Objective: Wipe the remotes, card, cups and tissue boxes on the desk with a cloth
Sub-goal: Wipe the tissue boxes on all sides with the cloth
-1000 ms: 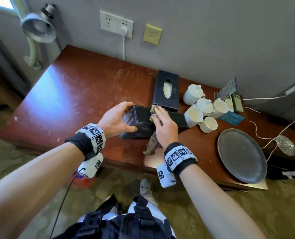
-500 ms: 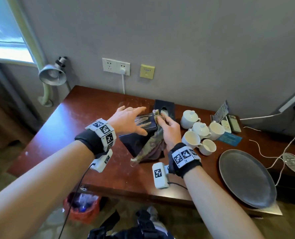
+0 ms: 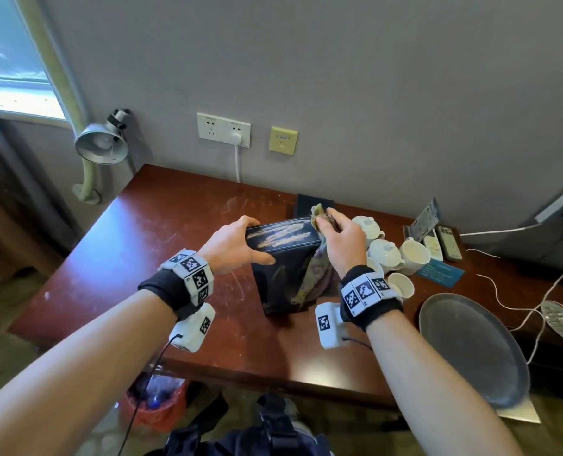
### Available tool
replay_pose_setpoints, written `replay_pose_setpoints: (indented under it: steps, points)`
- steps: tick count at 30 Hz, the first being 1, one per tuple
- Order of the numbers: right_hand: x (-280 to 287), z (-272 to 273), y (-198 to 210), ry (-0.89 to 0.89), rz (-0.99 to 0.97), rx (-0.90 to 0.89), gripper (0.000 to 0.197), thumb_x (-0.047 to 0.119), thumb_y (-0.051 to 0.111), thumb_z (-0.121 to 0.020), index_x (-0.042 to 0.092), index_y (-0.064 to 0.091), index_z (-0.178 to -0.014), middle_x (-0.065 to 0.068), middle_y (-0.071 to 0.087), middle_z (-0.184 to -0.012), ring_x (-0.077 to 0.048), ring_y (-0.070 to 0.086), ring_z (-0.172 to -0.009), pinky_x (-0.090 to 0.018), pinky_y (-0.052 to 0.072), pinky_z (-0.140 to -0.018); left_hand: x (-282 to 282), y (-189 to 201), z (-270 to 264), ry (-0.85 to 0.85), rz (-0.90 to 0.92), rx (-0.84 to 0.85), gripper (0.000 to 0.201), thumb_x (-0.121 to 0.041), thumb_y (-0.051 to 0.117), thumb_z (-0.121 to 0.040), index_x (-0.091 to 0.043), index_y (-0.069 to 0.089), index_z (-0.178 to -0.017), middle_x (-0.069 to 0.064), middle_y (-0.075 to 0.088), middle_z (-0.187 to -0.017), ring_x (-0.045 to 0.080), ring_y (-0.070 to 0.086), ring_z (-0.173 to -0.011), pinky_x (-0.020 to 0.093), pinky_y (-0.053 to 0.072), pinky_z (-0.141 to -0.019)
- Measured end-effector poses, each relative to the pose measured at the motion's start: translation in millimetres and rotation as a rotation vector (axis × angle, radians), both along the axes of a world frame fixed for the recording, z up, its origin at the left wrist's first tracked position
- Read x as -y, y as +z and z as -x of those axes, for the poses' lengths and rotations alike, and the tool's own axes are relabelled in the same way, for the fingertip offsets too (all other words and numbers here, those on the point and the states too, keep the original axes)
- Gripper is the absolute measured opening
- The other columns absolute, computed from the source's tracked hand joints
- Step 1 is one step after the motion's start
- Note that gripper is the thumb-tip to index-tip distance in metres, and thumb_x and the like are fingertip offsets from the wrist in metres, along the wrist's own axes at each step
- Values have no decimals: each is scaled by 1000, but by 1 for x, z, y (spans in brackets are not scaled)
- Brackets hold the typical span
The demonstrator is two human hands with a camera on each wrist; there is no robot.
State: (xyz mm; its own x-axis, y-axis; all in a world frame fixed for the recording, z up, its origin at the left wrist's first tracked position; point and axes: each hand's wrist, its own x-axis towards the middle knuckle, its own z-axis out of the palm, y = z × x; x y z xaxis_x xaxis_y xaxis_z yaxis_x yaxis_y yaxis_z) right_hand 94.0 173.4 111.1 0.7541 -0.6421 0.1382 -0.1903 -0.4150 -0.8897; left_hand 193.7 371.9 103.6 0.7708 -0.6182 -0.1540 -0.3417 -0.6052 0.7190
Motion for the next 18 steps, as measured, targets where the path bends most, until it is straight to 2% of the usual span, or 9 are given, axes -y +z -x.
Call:
replay_pose_setpoints:
  steps: [2, 4, 6, 9, 11, 12, 14, 15, 18]
  points:
    - [6, -2, 7, -18, 86, -5, 45, 29, 61, -96, 8, 56, -136, -4, 61, -132, -17, 61, -114, -13, 42, -94, 4, -4, 1, -14, 38, -34, 85, -41, 85, -73, -22, 40, -142, -6, 56, -117, 12, 59, -98, 25, 48, -84]
    - [3, -4, 12, 11, 127, -10, 46, 31, 64, -94, 12, 58, -135, -3, 63, -131, -13, 58, -116, -16, 43, -98, 7, -9, 2, -53, 64, -56, 85, -38, 84, -74, -23, 38, -145, -4, 59, -122, 11, 62, -97, 27, 53, -86]
    - [-6, -5, 10, 103, 182, -45, 44, 32, 65, -92, 17, 61, -133, 0, 64, -130, -14, 56, -120, -28, 42, -107, 8, -13, 4, -66, 88, -68, 86, -37, 85, -73, -25, 39, -144, -4, 60, -123, 12, 63, -100, 30, 55, -88]
    - [-17, -1, -3, 254, 504, -211, 39, 37, 57, -96, 29, 59, -134, 8, 52, -144, -13, 36, -140, -29, 20, -118, 12, -17, 9, -42, 144, -91, 86, -38, 88, -69, -23, 42, -141, -5, 62, -121, 11, 64, -103, 33, 56, -91]
    - [-12, 2, -10, 271, 681, -317, 44, 43, 45, -100, 35, 47, -143, 9, 36, -155, -16, 18, -148, -36, 7, -121, 16, -19, 13, -37, 173, -92, 85, -40, 88, -68, -22, 45, -138, -6, 62, -122, 9, 62, -107, 29, 53, -93]
    - [-6, 5, -12, 256, 687, -373, 47, 45, 40, -101, 36, 39, -148, 8, 28, -159, -18, 12, -150, -40, 4, -122, 19, -19, 16, -41, 184, -89, 85, -41, 88, -67, -21, 45, -137, -6, 62, -122, 9, 61, -108, 26, 52, -93]
    - [5, 8, -13, 228, 627, -438, 51, 46, 33, -103, 35, 28, -153, 6, 19, -162, -20, 7, -151, -41, 6, -123, 24, -20, 20, -52, 190, -69, 83, -43, 88, -68, -20, 46, -137, -6, 61, -122, 9, 60, -108, 22, 49, -89]
    - [7, 8, -12, 223, 608, -439, 50, 45, 32, -104, 34, 28, -153, 6, 19, -162, -19, 9, -151, -39, 8, -123, 25, -21, 21, -52, 192, -58, 82, -43, 87, -69, -20, 46, -137, -6, 61, -121, 9, 60, -108, 21, 49, -88]
    - [-8, 4, -15, 215, 678, -332, 44, 39, 37, -104, 29, 43, -147, 4, 35, -157, -19, 22, -147, -34, 14, -120, 22, -25, 20, -29, 228, -59, 82, -41, 87, -70, -20, 46, -138, -5, 61, -122, 10, 59, -109, 22, 48, -91]
